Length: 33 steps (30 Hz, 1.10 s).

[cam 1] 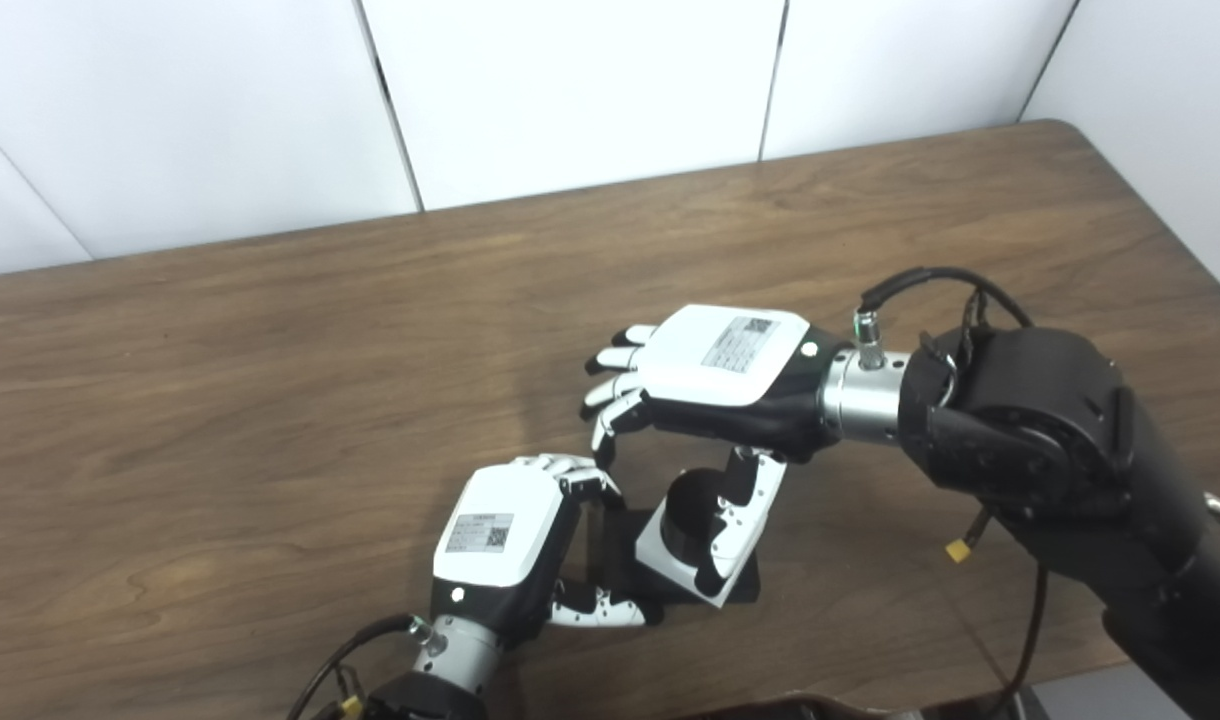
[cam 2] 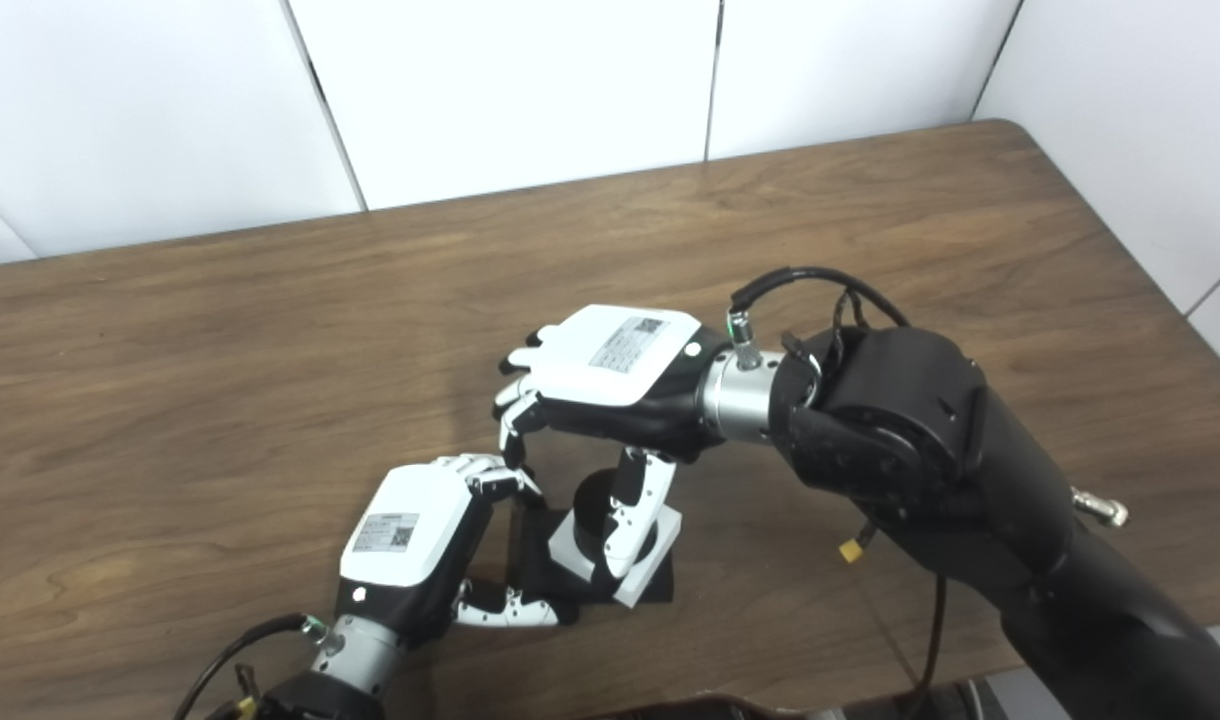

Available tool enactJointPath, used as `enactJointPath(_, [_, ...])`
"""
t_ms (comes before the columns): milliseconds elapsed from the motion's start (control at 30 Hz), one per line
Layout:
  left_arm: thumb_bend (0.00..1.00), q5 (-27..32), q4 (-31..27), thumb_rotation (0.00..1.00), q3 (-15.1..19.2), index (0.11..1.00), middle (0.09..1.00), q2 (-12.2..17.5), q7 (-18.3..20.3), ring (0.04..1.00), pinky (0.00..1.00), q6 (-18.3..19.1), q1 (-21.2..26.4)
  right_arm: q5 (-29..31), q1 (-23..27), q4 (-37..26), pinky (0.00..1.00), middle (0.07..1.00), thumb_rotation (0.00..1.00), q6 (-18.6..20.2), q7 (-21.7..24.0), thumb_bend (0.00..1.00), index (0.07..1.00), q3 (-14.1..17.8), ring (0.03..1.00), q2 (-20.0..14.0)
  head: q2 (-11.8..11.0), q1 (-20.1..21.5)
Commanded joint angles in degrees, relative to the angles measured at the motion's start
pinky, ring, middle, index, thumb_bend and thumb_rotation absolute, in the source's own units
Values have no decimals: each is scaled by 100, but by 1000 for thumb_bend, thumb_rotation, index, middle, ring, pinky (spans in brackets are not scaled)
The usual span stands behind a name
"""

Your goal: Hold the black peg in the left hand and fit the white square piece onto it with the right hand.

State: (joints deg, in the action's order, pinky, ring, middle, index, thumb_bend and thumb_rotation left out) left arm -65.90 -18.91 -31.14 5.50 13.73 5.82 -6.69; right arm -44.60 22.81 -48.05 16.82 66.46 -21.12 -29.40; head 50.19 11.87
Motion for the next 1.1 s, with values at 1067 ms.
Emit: enactJointPath(1067, [777,-852,230,385,216,691,779,121,778,791,754,365,178,-209,121,-167,1000,986,555,153,213,1000,872,281,1000,-251,-141,-125])
